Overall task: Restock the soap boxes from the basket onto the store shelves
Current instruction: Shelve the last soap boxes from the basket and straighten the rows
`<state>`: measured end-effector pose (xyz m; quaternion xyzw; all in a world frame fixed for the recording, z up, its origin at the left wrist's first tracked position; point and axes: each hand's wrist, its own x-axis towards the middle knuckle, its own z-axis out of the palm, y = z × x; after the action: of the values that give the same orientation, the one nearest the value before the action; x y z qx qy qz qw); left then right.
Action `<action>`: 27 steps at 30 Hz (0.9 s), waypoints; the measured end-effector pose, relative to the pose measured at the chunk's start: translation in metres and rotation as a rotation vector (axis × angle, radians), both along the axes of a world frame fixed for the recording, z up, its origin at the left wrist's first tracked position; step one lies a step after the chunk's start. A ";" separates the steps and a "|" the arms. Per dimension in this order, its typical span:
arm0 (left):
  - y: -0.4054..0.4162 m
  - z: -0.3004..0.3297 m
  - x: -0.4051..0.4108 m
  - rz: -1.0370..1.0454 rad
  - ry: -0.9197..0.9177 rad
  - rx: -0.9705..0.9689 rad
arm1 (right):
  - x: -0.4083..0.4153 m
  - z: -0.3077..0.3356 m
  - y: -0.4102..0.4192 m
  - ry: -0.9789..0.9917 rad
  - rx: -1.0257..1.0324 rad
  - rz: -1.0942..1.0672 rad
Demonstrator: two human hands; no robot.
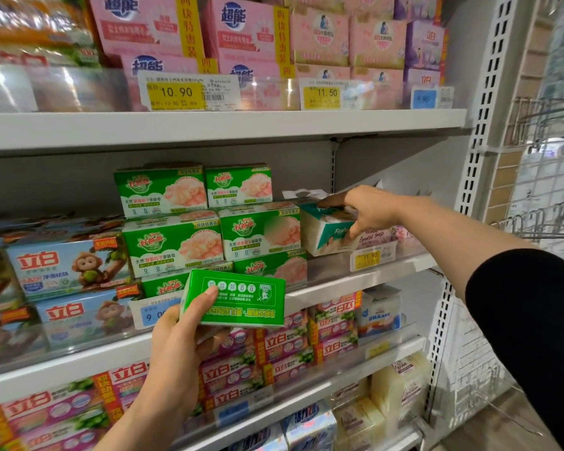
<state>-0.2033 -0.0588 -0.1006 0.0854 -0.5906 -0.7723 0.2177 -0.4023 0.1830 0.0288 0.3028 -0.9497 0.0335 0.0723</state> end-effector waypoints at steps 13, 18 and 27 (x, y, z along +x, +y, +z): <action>0.000 0.000 0.001 0.011 -0.018 0.014 | 0.016 -0.031 -0.001 0.380 0.105 0.013; -0.001 -0.002 0.001 0.013 -0.021 0.014 | 0.012 -0.037 0.003 0.055 -0.245 0.104; 0.000 -0.002 0.001 0.011 -0.013 0.018 | 0.010 -0.048 0.006 -0.082 -0.441 0.116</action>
<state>-0.2026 -0.0592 -0.1021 0.0955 -0.5844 -0.7760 0.2171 -0.3919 0.1889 -0.0196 0.3322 -0.9026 0.2564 0.0960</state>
